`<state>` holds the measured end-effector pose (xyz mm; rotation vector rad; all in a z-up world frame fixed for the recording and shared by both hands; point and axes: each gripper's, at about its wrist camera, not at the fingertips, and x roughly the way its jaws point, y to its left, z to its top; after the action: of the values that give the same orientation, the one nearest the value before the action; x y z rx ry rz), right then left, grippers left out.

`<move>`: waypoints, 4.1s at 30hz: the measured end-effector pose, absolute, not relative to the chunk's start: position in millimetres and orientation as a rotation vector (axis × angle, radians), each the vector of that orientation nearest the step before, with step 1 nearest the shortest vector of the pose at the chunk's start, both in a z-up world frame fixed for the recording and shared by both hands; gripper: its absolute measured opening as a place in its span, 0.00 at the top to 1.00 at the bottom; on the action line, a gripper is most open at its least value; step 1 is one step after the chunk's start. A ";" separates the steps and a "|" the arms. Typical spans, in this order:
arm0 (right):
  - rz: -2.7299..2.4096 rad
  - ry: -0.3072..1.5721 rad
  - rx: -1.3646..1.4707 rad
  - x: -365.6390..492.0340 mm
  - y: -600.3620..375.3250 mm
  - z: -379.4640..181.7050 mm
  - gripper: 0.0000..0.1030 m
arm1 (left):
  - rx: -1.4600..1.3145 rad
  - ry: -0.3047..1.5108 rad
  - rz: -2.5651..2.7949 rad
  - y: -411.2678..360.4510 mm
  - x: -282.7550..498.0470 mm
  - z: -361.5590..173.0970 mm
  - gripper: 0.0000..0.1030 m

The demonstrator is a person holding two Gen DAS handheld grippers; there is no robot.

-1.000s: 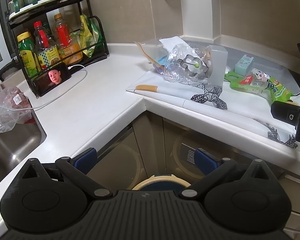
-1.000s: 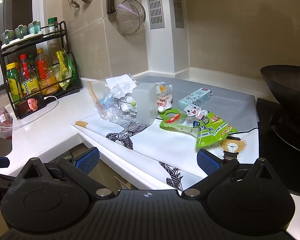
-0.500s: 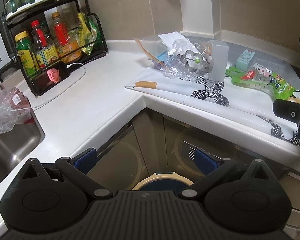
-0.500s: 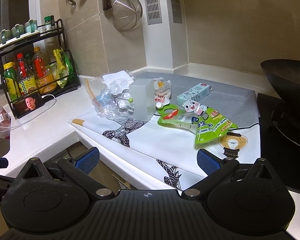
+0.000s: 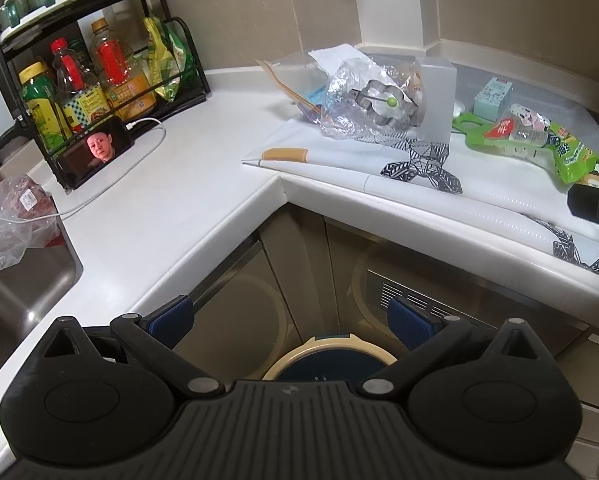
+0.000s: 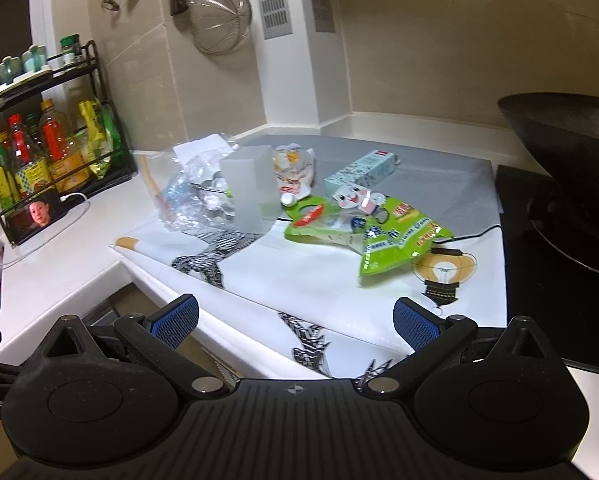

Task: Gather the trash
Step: 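Reach the right gripper to the green snack bag and close on it, then lift the green snack bag with the right gripper and carry it over the bin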

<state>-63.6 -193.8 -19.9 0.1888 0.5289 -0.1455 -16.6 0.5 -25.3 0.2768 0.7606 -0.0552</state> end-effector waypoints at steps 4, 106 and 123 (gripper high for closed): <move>-0.180 0.527 0.197 -60.5 -206.0 -25.0 0.00 | 0.289 0.779 -0.061 -4.9 -13.2 -31.4 0.00; -0.111 0.374 0.232 69.5 -334.8 -58.4 0.70 | 0.171 0.529 -0.165 -67.5 42.9 28.3 0.57; -0.061 0.317 0.205 -25.2 -269.4 -15.3 0.70 | 0.107 0.583 0.039 69.6 -56.0 11.2 0.56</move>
<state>-25.2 -269.4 -15.3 0.2047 0.3169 -0.0610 -56.0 69.6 11.2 0.1068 0.5830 0.0386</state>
